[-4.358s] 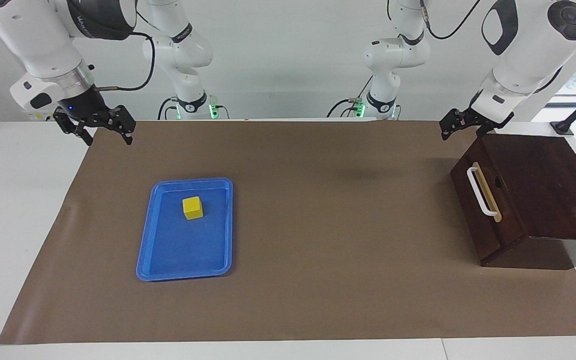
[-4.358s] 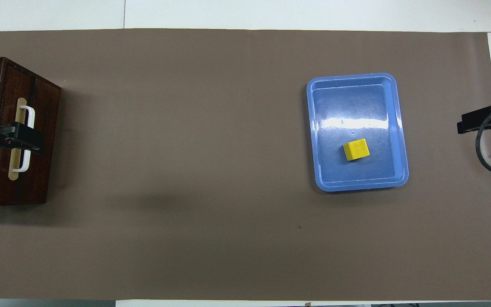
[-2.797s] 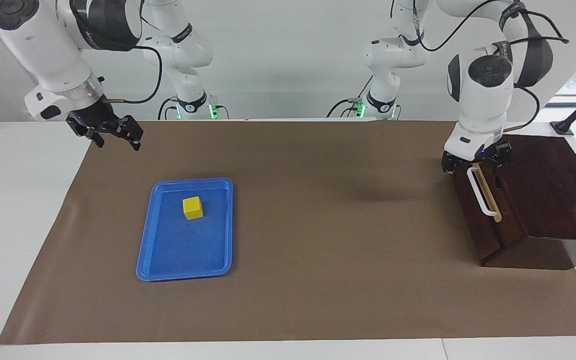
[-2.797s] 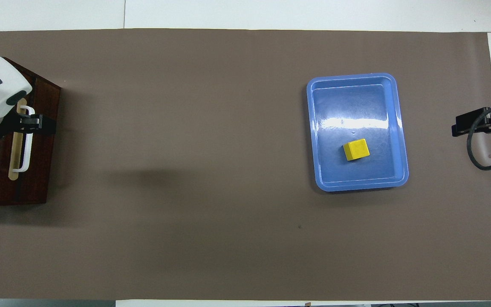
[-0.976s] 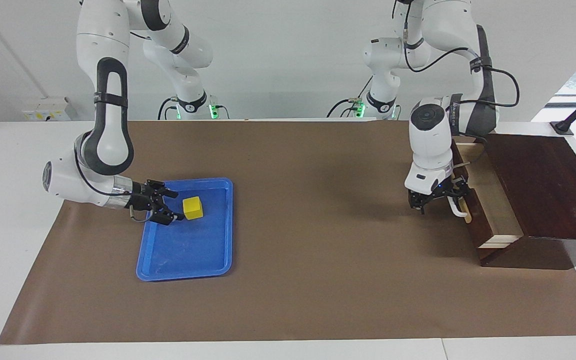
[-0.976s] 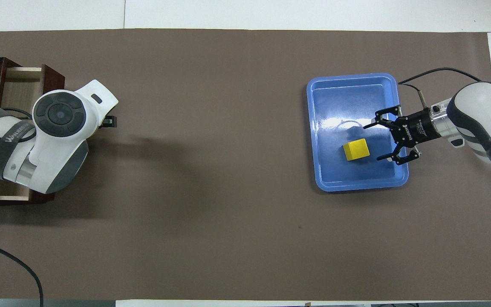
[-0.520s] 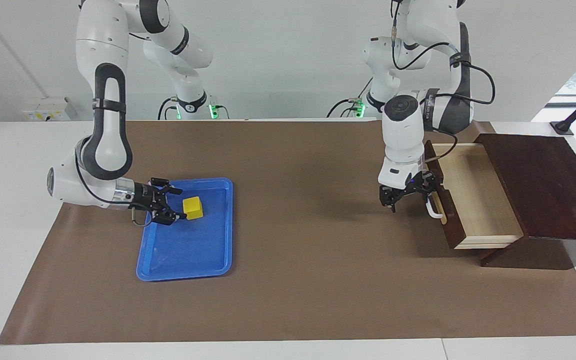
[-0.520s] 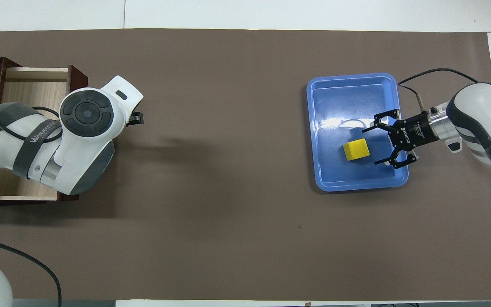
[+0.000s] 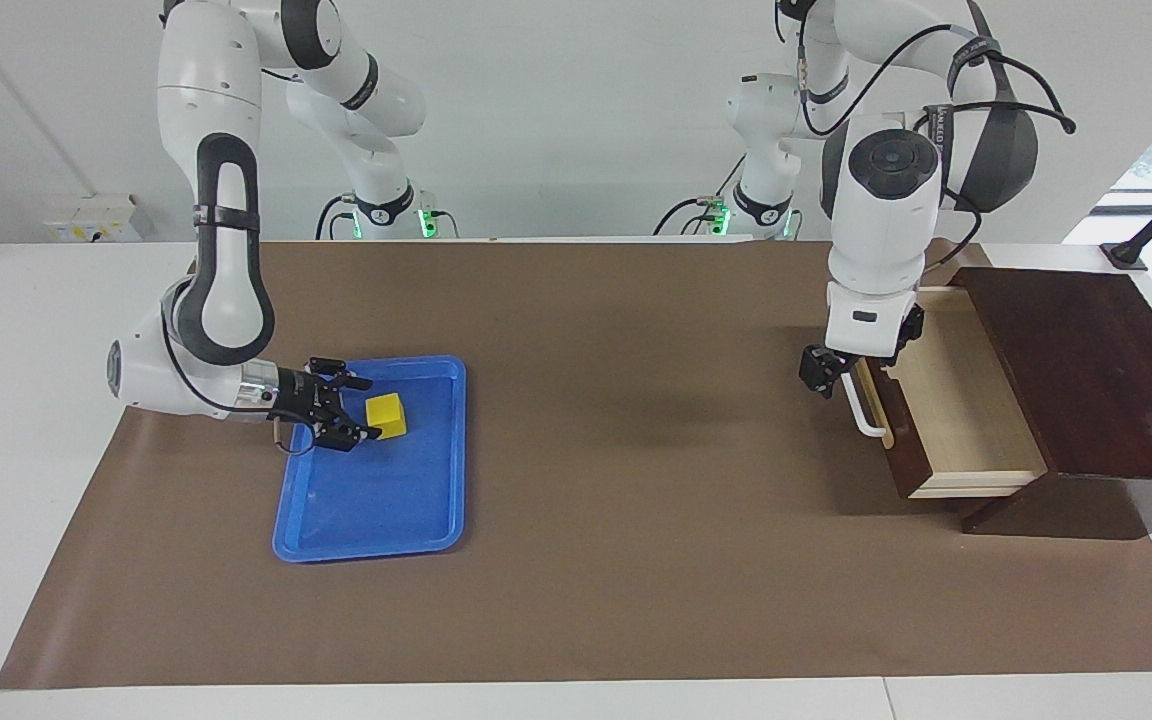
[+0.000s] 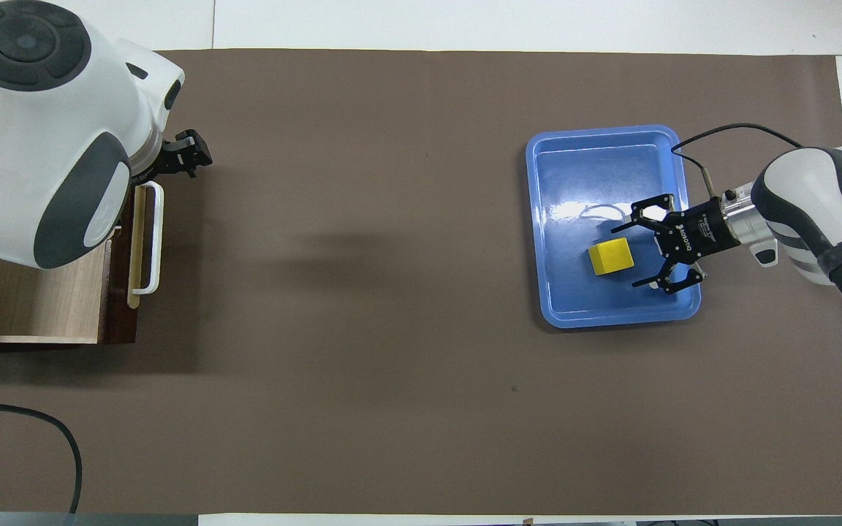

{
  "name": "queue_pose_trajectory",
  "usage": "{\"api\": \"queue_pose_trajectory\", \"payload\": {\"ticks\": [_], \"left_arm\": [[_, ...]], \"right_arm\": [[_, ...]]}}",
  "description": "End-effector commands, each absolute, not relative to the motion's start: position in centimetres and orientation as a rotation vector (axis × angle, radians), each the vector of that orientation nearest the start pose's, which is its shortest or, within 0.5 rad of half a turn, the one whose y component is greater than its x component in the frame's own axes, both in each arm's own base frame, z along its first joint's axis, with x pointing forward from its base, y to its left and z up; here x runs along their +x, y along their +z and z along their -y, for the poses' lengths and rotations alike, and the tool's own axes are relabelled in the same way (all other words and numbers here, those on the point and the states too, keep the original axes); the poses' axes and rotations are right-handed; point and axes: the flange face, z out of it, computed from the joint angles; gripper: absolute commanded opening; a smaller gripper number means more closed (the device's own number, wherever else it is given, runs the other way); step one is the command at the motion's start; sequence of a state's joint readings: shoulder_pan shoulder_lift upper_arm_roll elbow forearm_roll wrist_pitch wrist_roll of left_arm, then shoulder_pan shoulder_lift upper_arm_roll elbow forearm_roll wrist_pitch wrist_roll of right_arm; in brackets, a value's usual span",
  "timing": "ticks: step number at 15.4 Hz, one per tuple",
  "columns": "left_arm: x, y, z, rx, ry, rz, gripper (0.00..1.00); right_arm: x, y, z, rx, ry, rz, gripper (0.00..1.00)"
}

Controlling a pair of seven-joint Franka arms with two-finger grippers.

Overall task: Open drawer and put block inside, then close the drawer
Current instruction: 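Close the right gripper on the yellow block while the left gripper rises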

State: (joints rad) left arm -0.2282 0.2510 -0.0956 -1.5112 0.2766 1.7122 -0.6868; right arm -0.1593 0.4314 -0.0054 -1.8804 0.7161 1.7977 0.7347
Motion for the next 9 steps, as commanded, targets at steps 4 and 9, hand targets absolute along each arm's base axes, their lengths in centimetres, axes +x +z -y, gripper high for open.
{"api": "queue_pose_trajectory", "payload": {"ticks": [4, 9], "left_arm": [[60.3, 52.1, 19.7, -2.855, -0.037, 0.879, 1.00], [59.8, 53.1, 19.6, -2.847, -0.023, 0.982, 1.00]], "right_arm": [[57.6, 25.4, 4.3, -2.065, 0.808, -1.441, 1.00], [57.6, 25.6, 4.7, -2.048, 0.810, -1.458, 1.00]]}}
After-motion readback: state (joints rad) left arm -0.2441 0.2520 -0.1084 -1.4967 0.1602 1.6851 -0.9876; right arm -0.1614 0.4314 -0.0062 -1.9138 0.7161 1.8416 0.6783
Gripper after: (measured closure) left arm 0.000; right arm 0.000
